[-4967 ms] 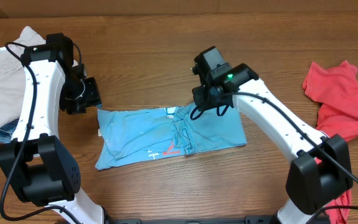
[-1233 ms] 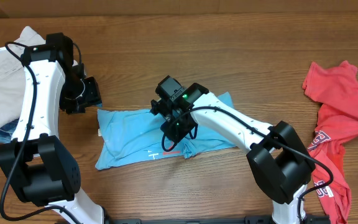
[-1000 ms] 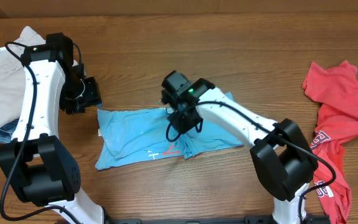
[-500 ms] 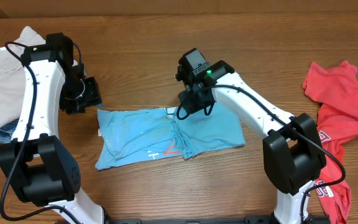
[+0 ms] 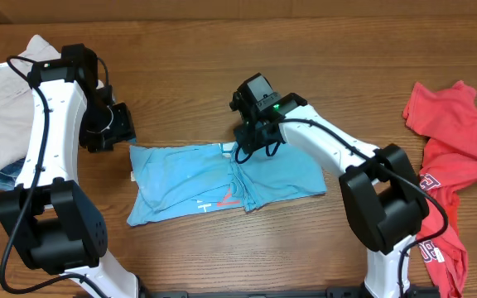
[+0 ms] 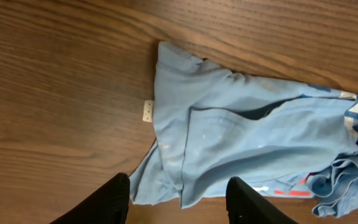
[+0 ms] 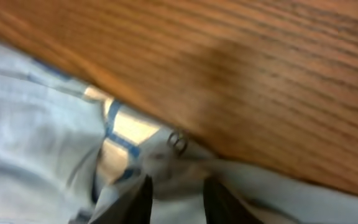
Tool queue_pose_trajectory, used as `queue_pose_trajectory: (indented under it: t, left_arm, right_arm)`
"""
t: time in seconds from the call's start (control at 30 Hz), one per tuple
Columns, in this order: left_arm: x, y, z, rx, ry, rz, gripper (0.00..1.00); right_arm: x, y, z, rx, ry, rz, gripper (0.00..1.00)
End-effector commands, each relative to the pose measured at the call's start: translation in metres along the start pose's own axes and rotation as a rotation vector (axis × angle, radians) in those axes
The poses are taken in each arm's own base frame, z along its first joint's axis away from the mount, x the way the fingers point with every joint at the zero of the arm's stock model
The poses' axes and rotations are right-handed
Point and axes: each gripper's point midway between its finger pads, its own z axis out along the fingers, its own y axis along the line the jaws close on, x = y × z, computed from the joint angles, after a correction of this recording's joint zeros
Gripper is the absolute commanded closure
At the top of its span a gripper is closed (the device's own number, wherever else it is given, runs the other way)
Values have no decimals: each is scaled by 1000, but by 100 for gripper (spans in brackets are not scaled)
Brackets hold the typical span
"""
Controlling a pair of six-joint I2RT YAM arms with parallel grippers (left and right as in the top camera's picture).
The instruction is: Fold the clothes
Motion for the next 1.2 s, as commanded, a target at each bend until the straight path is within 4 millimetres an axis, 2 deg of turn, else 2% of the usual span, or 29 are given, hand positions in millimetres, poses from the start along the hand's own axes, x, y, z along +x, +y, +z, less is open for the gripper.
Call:
queue_pose_trajectory:
  t: [0.0,0.17,0.2,0.27,0.33,0.37,0.4,0.47,0.57,0.6,0.63,0.73,0.87,0.97,1.17]
  left_arm:
    - [2,1,-11,-4,-23,25,47]
    - [2,1,-11,-3,-25,25,47]
    - [2,1,-11,-3,-25,25,46]
    - [2,1,-11,-3,-24,25,44]
    - [2,1,-11,-3,-24,25,41]
    - [2,1,-11,-3,-23,25,36]
    - [3,1,-11,-3,-22,25,34]
    - [3,1,-10,-4,-19,28,29]
    - [4,2,-2,-5,-12,32,24]
    - [5,2,0,-5,-9,32,24]
    - [7,3,9,-7,3,31,23]
    - [18,7,33,-11,44,27,23]
    - [31,8,69,17,77,44,22]
    - [40,-5,89,113,87,98,22]
    - [49,-7,122,155,72,100,21]
  right_arm:
    - [10,-7,19,1,45,21,68]
    - [12,-8,21,2,55,23,62]
    - [10,-8,19,2,50,23,59]
    - [-7,-9,-1,3,20,31,53]
    - [-35,-12,-37,5,-50,43,50]
    - [-59,-17,-75,9,-123,54,47]
    - [-66,-19,-89,11,-146,59,46]
    - [-80,-26,-129,19,-203,76,45]
    - [-79,-41,-170,38,-227,116,44]
    - [-76,-45,-176,43,-223,128,43]
    - [-63,-57,-183,54,-191,162,43]
    - [-37,-75,-185,70,-99,228,43]
    - [-18,-96,-189,85,-43,296,44]
    - [-14,-104,-191,90,-36,318,44]
    - [-15,-104,-191,90,-37,317,44]
